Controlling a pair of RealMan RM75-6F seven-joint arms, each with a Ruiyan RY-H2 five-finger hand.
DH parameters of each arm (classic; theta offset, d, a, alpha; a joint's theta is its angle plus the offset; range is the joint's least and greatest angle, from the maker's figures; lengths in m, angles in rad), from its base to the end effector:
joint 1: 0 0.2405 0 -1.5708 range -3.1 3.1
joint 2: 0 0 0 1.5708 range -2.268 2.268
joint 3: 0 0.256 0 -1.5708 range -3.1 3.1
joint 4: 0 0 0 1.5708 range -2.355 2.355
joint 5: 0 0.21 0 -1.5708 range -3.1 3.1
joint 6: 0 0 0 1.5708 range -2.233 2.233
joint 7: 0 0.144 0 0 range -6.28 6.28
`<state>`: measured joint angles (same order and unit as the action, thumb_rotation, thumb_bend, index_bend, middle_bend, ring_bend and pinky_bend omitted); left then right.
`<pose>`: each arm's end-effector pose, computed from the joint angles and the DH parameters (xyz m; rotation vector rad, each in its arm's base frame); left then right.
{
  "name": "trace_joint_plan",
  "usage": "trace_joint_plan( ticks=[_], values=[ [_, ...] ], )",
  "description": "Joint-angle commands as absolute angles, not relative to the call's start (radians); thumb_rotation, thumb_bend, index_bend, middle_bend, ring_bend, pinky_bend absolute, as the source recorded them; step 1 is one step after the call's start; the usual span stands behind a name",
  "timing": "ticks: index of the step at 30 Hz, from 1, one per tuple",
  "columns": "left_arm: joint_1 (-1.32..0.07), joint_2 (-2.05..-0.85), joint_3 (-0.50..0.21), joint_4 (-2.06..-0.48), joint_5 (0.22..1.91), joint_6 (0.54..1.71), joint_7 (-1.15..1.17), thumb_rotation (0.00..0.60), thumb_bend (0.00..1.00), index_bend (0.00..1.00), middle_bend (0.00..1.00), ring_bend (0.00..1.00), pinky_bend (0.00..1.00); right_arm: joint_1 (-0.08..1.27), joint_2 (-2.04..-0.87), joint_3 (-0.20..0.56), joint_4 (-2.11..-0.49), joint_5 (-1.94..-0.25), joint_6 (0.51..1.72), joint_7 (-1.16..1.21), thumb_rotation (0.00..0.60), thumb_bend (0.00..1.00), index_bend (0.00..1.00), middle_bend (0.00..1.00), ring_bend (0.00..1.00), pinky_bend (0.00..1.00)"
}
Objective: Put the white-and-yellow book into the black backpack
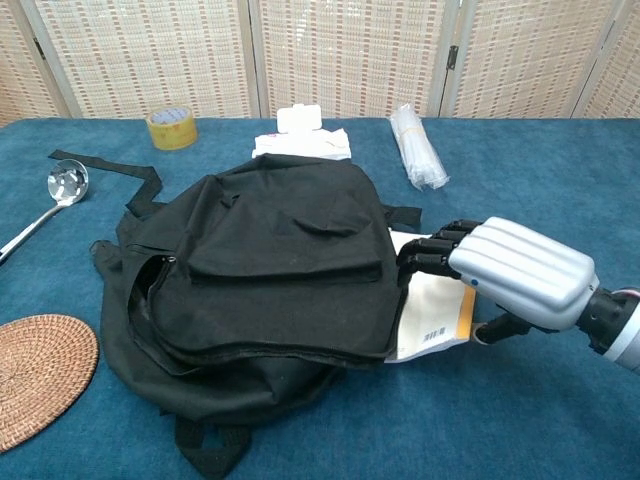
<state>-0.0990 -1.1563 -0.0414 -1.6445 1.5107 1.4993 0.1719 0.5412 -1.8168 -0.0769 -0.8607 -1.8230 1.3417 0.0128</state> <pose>-0.2970 0.1826 0.1445 -1.4347 -0.8080 -0.8499 -0.2155 -0.2690 -0.0641 2.1075 -0.4655 1.1344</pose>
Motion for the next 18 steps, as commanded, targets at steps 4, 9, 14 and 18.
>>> trace_joint_plan(
  ticks=[4,9,14,18],
  values=[
    [-0.099,-1.157,-0.041,-1.644,1.514,1.502,0.170,0.600,0.24,0.15,0.07,0.11,0.04,0.535,-1.850,-0.065,-0.820,-1.810,1.379,0.049,0.600,0.39,0.55,0.33,0.34,0.29],
    [-0.099,-1.157,-0.040,-1.644,1.515,1.501,0.169,0.600,0.24,0.15,0.07,0.11,0.04,0.533,-1.864,-0.061,-0.801,-1.801,1.390,0.062,0.600,0.40,0.57,0.35,0.34,0.29],
    [-0.103,-1.157,-0.041,-1.641,1.516,1.496,0.168,0.600,0.24,0.15,0.07,0.11,0.04,0.529,-1.875,-0.057,-0.782,-1.793,1.406,0.069,0.600,0.39,0.63,0.39,0.37,0.31],
    [-0.122,-1.155,-0.049,-1.637,1.531,1.485,0.157,0.600,0.24,0.16,0.07,0.12,0.04,0.522,-1.876,-0.057,-0.756,-1.791,1.429,0.078,0.600,0.40,0.73,0.44,0.43,0.37]
  ],
)
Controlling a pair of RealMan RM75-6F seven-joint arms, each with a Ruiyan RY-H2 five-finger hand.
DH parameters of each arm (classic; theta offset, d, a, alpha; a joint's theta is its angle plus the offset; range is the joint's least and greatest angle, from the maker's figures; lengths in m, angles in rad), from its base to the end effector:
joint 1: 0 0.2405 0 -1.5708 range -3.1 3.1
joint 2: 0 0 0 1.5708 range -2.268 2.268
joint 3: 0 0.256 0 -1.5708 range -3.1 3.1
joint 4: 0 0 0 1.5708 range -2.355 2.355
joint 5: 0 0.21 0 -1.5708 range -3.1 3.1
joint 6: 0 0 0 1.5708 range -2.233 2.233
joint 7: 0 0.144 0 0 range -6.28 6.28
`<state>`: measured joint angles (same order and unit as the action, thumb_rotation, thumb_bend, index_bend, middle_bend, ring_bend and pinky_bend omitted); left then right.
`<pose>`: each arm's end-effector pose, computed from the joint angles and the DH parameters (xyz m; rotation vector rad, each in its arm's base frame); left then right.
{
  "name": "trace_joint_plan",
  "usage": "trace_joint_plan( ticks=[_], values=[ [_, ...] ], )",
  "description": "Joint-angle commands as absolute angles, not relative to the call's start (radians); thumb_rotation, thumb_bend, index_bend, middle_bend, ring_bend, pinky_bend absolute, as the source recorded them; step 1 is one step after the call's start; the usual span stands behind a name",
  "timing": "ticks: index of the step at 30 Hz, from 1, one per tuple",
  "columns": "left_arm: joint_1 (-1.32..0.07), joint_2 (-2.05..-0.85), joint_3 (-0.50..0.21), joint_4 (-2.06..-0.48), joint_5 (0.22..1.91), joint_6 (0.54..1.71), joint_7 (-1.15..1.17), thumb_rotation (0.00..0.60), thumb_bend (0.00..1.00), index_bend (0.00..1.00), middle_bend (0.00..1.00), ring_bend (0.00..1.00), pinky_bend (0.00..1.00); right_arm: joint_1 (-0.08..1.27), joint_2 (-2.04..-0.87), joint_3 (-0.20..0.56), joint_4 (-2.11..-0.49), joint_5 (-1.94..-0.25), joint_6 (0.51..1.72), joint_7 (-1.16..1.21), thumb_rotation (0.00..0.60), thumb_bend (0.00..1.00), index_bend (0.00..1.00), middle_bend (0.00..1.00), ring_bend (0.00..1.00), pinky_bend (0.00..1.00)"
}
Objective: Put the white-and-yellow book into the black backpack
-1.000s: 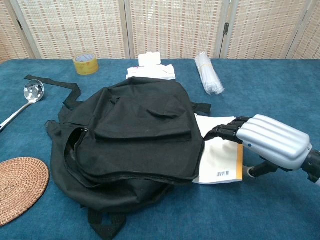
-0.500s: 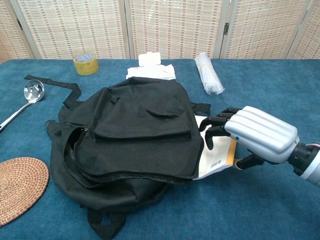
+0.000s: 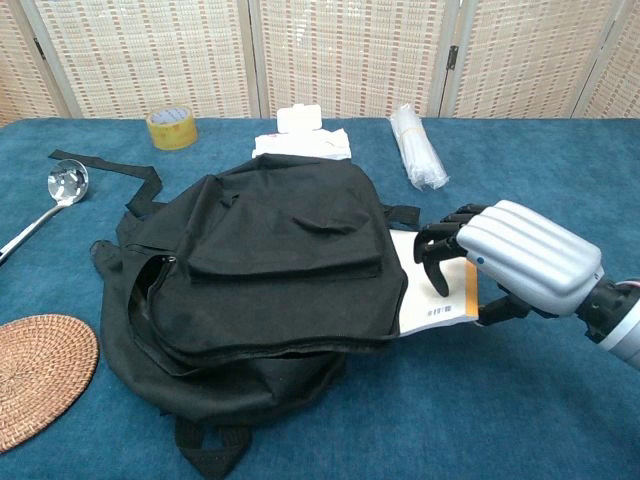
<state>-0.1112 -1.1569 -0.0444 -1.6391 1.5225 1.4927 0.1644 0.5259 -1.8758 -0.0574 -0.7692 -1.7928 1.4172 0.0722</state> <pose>-0.2943 0.1869 0.1437 -1.4516 -0.7986 -0.8659 -0.2167 -0.2738 -0.0626 2.0048 -0.4950 1.2083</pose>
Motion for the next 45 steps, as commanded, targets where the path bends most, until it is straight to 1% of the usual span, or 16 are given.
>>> trace_joint_plan(
  ticks=[1,6,11,16,21,27,31,36,45],
  values=[
    [-0.133,-1.151,-0.052,-1.638,1.539,1.476,0.149,0.600,0.24,0.16,0.07,0.12,0.04,0.519,-1.874,-0.056,-0.746,-1.791,1.441,0.082,0.600,0.40,0.75,0.45,0.44,0.38],
    [-0.195,-1.128,-0.065,-1.646,1.577,1.417,0.126,0.600,0.24,0.17,0.07,0.13,0.05,0.497,-1.853,-0.041,-0.718,-1.781,1.511,0.099,0.600,0.39,0.81,0.49,0.48,0.42],
    [-0.273,-1.109,-0.077,-1.666,1.609,1.332,0.130,0.600,0.24,0.18,0.07,0.13,0.05,0.473,-1.791,-0.016,-0.745,-1.776,1.614,0.093,0.600,0.39,0.83,0.51,0.51,0.44],
    [-0.354,-1.108,-0.086,-1.678,1.633,1.240,0.120,0.600,0.24,0.19,0.09,0.15,0.06,0.466,-1.686,0.014,-0.843,-1.782,1.696,0.041,0.600,0.39,0.84,0.52,0.53,0.45],
    [-0.439,-1.127,-0.095,-1.683,1.645,1.141,0.144,0.600,0.24,0.21,0.09,0.15,0.07,0.469,-1.554,0.050,-0.993,-1.802,1.760,-0.051,0.600,0.40,0.84,0.52,0.53,0.45],
    [-0.524,-1.170,-0.094,-1.691,1.659,1.043,0.171,0.600,0.24,0.21,0.10,0.16,0.07,0.467,-1.425,0.095,-1.164,-1.802,1.784,-0.143,0.600,0.40,0.84,0.52,0.53,0.45],
    [-0.567,-1.191,-0.073,-1.701,1.671,0.983,0.186,0.600,0.24,0.21,0.10,0.16,0.07,0.460,-1.364,0.118,-1.242,-1.799,1.784,-0.191,0.600,0.40,0.84,0.52,0.53,0.45],
    [-0.613,-1.215,-0.044,-1.701,1.697,0.927,0.182,0.600,0.24,0.21,0.10,0.15,0.07,0.448,-1.337,0.128,-1.276,-1.794,1.779,-0.212,0.600,0.40,0.84,0.52,0.53,0.45],
    [-0.672,-1.264,-0.015,-1.728,1.671,0.835,0.201,0.600,0.24,0.18,0.10,0.13,0.05,0.434,-1.346,0.123,-1.263,-1.791,1.756,-0.205,0.600,0.40,0.84,0.52,0.52,0.45]
  ],
)
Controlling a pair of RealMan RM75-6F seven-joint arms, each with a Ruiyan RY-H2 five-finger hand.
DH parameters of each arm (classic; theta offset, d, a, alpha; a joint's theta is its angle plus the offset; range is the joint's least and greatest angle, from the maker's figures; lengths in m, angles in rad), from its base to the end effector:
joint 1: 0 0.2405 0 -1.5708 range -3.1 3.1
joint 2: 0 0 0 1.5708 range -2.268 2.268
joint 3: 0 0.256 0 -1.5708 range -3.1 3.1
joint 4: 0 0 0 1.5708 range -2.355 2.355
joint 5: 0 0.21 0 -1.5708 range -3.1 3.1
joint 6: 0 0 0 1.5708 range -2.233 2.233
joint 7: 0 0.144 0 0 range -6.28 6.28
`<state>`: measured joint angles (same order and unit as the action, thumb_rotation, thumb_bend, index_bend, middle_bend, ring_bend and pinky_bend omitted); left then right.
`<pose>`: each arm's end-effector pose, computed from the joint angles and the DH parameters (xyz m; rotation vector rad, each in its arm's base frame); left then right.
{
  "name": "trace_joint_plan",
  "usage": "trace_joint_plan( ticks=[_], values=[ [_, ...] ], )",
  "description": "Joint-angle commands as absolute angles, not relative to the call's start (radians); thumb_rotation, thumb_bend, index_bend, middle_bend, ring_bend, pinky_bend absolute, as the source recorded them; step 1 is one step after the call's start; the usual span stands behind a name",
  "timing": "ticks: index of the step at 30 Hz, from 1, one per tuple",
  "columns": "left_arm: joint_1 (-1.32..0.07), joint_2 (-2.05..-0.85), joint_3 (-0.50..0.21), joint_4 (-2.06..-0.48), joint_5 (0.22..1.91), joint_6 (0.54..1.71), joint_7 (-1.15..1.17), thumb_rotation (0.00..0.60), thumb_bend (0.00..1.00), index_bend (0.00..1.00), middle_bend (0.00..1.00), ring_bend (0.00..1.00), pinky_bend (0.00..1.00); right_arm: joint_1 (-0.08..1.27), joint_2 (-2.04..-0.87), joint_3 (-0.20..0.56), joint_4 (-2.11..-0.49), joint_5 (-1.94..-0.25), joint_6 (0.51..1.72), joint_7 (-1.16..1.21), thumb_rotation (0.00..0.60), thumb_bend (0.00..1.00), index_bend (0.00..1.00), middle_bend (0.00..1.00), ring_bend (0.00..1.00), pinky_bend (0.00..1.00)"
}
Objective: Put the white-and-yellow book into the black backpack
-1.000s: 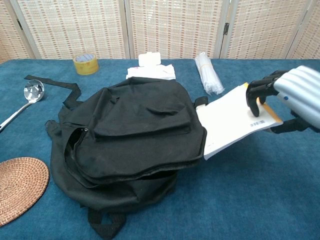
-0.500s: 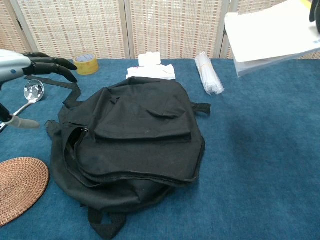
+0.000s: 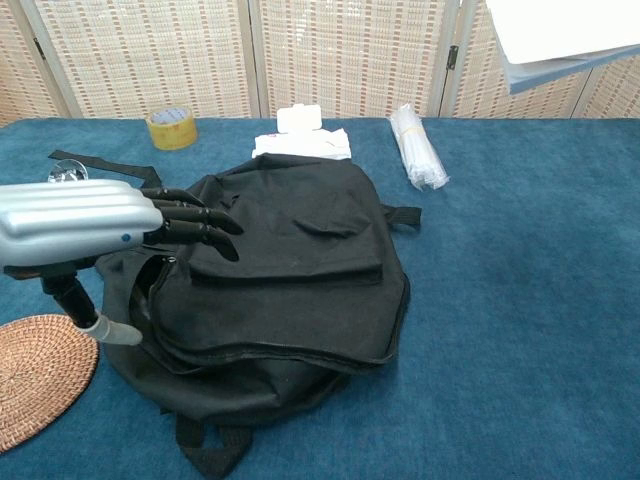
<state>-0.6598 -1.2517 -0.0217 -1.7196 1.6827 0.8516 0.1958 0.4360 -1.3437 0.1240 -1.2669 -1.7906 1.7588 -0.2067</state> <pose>-0.1529 0.2631 0.0206 -2.3706 -0.6309 -0.8802 -0.2148 -0.2763 0.1427 1.5314 -0.0453 1.2771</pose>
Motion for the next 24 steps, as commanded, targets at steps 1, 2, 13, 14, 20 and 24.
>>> trace_joint_plan(
  ticks=[1,2,13,14,20,24],
  values=[
    [-0.677,-1.271,-0.015,-1.728,1.665,0.829,0.203,0.600,0.24,0.18,0.10,0.13,0.05,0.433,-1.348,0.124,-1.261,-1.791,1.755,-0.203,0.600,0.40,0.84,0.52,0.52,0.45],
    [-0.683,-1.281,-0.015,-1.727,1.656,0.820,0.207,0.600,0.24,0.18,0.10,0.12,0.05,0.433,-1.350,0.124,-1.258,-1.791,1.753,-0.201,0.600,0.40,0.84,0.52,0.52,0.45],
    [-0.743,-1.398,-0.057,-1.684,1.532,0.758,0.195,0.600,0.24,0.22,0.10,0.12,0.05,0.424,-1.365,0.126,-1.239,-1.793,1.746,-0.185,0.600,0.40,0.84,0.52,0.52,0.45],
    [-0.747,-1.404,-0.061,-1.679,1.519,0.756,0.188,0.600,0.24,0.24,0.10,0.13,0.05,0.423,-1.365,0.126,-1.238,-1.793,1.745,-0.184,0.600,0.40,0.84,0.52,0.52,0.46],
    [-0.758,-1.422,-0.077,-1.661,1.459,0.754,0.144,0.600,0.32,0.34,0.11,0.15,0.06,0.418,-1.367,0.127,-1.226,-1.789,1.739,-0.176,0.600,0.39,0.84,0.52,0.52,0.46],
    [-0.759,-1.426,-0.078,-1.653,1.438,0.760,0.117,0.600,0.42,0.40,0.14,0.17,0.07,0.417,-1.372,0.127,-1.219,-1.790,1.737,-0.170,0.600,0.40,0.84,0.52,0.52,0.46]
  ],
)
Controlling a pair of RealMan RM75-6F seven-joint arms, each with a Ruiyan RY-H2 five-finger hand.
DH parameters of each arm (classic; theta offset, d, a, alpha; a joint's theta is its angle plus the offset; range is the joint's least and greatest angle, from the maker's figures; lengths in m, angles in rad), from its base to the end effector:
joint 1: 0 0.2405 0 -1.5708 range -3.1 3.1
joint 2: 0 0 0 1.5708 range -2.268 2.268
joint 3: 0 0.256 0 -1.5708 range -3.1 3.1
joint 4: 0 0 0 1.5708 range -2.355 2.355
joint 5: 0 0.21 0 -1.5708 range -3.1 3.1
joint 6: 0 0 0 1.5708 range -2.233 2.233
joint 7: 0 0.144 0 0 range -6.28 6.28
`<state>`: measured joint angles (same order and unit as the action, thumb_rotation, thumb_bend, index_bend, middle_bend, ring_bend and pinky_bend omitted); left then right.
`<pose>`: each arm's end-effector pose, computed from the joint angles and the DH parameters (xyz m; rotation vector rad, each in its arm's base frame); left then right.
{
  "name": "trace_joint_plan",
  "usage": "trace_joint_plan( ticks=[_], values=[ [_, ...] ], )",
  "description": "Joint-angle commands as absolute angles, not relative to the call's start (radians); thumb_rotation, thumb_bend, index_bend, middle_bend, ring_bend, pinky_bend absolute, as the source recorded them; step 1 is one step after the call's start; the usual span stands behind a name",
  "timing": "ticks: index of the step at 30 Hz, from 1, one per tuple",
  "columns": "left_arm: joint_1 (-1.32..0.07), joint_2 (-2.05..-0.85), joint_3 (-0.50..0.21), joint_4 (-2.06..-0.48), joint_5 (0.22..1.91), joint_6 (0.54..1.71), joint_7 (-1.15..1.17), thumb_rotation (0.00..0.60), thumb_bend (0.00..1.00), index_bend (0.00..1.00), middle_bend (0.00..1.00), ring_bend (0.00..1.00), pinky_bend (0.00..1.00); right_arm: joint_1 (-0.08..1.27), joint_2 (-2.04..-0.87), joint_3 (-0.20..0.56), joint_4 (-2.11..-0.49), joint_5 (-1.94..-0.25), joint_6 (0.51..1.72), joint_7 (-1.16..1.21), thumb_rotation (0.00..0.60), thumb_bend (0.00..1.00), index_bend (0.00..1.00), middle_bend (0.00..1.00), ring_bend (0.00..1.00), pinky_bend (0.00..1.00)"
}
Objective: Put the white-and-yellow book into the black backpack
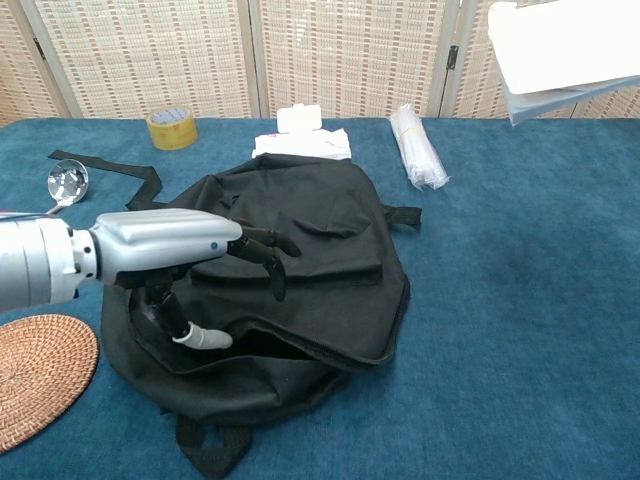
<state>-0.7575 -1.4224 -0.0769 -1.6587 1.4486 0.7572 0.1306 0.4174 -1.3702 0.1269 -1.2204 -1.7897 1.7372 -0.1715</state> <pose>-0.1218 0.2831 -0.0266 -2.3299 -0.9511 -0.9376 -0.2257 -0.2762 0.1354 1.5479 -0.0843 1.2561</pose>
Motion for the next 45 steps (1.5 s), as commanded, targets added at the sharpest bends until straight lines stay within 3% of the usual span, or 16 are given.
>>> trace_joint_plan(
  ticks=[1,12,20,31,45],
  values=[
    [-0.759,-1.427,-0.077,-1.652,1.434,0.761,0.111,0.600,0.43,0.41,0.15,0.17,0.07,0.417,-1.373,0.127,-1.218,-1.789,1.735,-0.168,0.600,0.40,0.84,0.52,0.52,0.46],
    [-0.727,-1.481,-0.088,-1.610,1.413,0.861,0.044,0.600,0.58,0.61,0.28,0.27,0.11,0.415,-1.382,0.126,-1.214,-1.806,1.749,-0.146,0.600,0.40,0.84,0.52,0.52,0.46],
    [-0.738,-1.463,-0.178,-1.631,1.305,0.872,-0.045,0.600,0.58,0.62,0.29,0.28,0.11,0.400,-1.360,0.105,-1.295,-1.869,1.820,-0.058,0.600,0.40,0.84,0.52,0.52,0.46],
    [-0.877,-1.454,-0.333,-1.581,1.001,0.771,0.021,0.600,0.58,0.61,0.29,0.27,0.12,0.373,-1.320,0.043,-1.461,-2.023,1.913,0.045,0.600,0.40,0.86,0.54,0.54,0.48],
    [-1.050,-1.533,-0.378,-1.391,0.659,0.756,0.177,0.600,0.58,0.61,0.29,0.27,0.11,0.382,-1.367,-0.047,-1.500,-2.097,1.808,0.141,0.600,0.40,0.87,0.55,0.55,0.50]
  ],
)
